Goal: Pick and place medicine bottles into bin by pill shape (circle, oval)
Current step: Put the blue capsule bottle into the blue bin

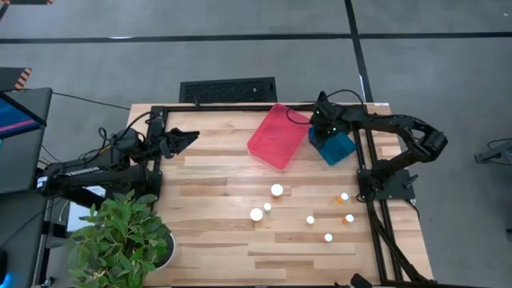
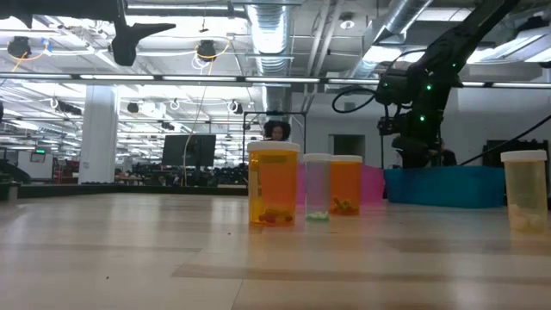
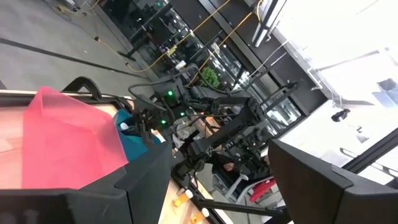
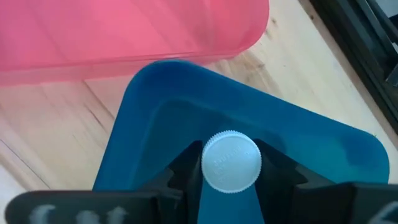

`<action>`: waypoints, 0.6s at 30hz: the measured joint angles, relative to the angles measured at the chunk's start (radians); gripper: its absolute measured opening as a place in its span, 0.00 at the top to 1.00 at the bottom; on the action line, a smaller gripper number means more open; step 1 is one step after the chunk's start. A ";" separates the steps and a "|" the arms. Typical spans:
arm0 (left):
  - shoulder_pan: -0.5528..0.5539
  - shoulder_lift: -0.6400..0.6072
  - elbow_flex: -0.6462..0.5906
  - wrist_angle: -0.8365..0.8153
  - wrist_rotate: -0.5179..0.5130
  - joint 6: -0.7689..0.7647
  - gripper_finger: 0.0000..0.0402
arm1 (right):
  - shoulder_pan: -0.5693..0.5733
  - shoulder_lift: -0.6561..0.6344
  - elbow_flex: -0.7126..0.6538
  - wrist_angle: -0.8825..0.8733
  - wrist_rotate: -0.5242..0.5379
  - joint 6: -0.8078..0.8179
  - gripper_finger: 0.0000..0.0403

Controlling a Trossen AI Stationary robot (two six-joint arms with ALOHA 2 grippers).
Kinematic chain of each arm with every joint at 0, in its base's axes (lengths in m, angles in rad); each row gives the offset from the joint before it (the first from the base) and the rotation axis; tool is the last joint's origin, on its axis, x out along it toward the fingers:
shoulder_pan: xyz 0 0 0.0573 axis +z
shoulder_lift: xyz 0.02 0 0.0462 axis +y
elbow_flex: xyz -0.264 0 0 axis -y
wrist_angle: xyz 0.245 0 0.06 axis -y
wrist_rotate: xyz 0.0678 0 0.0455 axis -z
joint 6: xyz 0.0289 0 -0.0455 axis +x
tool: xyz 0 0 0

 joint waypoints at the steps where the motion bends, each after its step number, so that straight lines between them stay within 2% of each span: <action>1: 0.000 0.000 0.000 0.000 -0.007 0.000 0.35 | 0.000 0.000 0.000 0.001 0.000 0.000 0.67; 7: 0.000 0.000 0.000 0.000 -0.021 0.000 0.35 | 0.000 0.000 -0.001 0.008 0.000 0.012 0.62; 15: 0.000 0.000 0.000 0.000 -0.021 0.000 0.35 | 0.000 0.000 0.015 0.011 -0.007 0.011 0.40; 18: 0.000 0.000 0.000 0.000 -0.020 0.000 0.35 | 0.000 0.000 0.042 0.004 -0.007 0.011 0.36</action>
